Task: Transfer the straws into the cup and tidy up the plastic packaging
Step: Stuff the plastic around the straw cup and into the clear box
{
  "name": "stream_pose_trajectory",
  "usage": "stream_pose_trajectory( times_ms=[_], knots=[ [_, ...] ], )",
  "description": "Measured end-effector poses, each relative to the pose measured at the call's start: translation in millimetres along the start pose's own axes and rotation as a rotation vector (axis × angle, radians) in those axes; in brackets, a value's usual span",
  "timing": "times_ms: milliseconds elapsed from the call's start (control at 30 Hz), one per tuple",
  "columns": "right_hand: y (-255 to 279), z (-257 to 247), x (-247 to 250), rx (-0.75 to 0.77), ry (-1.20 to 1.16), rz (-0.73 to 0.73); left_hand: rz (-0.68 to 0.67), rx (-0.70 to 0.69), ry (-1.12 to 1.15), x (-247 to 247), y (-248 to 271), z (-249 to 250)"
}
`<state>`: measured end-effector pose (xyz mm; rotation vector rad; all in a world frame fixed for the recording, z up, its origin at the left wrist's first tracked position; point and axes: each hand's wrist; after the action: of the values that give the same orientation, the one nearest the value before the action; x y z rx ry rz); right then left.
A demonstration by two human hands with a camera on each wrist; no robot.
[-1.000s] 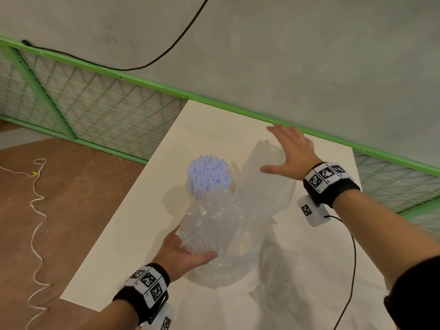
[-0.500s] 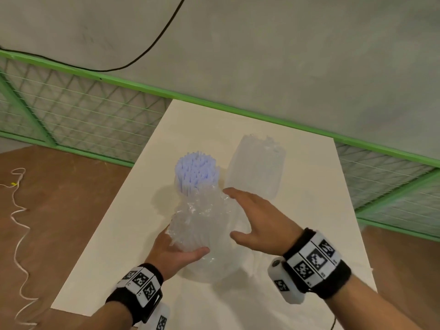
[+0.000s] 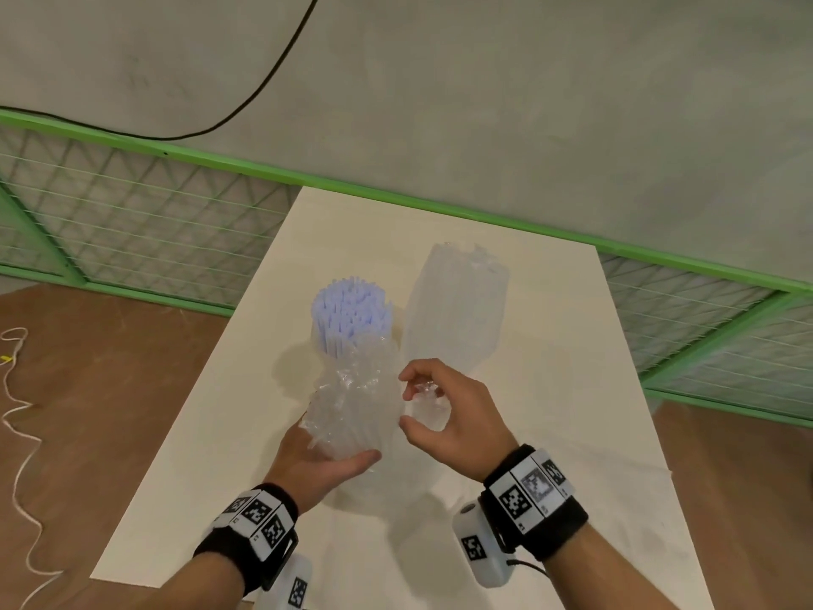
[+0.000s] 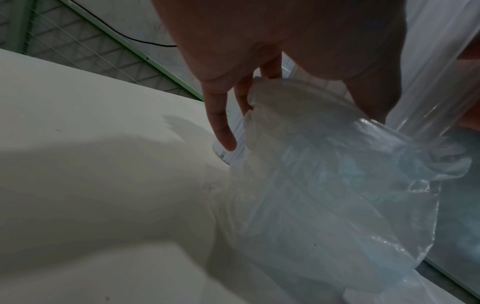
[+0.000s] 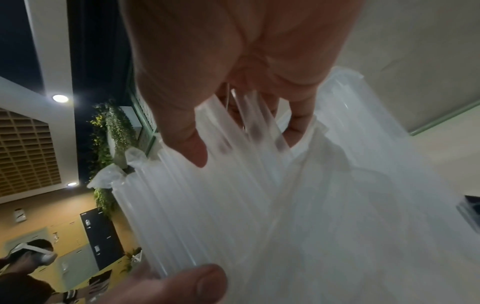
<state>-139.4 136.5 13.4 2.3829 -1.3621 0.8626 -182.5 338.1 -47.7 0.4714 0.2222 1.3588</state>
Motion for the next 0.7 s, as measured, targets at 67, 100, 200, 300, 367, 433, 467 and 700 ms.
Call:
stream_pose_trajectory(
  times_ms=[67,100,200,300,367,433,467,700],
  knots=[
    [1.3,0.9,-5.4,0.030,0.001,0.064,-0.001,-0.008,-0.027,-0.2,-0.1,-0.5],
    [1.9,1.5,-8.3,0.049,0.011,0.092,-0.004,-0.009,-0.038,-0.8,-0.3,-0.9],
    [4.7,1.6,-17.0,0.049,0.015,0.136,0.006,-0.018,-0.037,-1.5,-0.6,-1.5],
    [6.3,0.4,-23.9,-0.014,-0.028,0.172,0.008,-0.040,-0.036,-1.7,-2.3,-4.1],
    [5.3,0.3,-26.8,-0.029,-0.048,0.202,0.018,-0.050,-0.038,-2.4,-2.0,-5.1],
    [4.3,-0.1,-28.5,0.015,-0.023,0.240,0.029,-0.058,-0.029,-2.2,-1.7,-4.7],
    [4.1,-0.2,-28.8,0.049,0.000,0.267,0.027,-0.056,-0.030,-2.1,-1.4,-4.1],
    [16.6,-2.4,-31.1,0.161,-0.036,0.288,0.014,-0.054,-0.002,-2.3,-4.5,-6.7]
  ],
)
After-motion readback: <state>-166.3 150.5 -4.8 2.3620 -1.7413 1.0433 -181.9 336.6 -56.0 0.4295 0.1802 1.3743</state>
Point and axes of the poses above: each hand's wrist, its own y-axis away from the middle knuckle, its own x-axis out of the back of the hand, z = x × y, and after that the axes turned 10 degrees about -z, right-handed
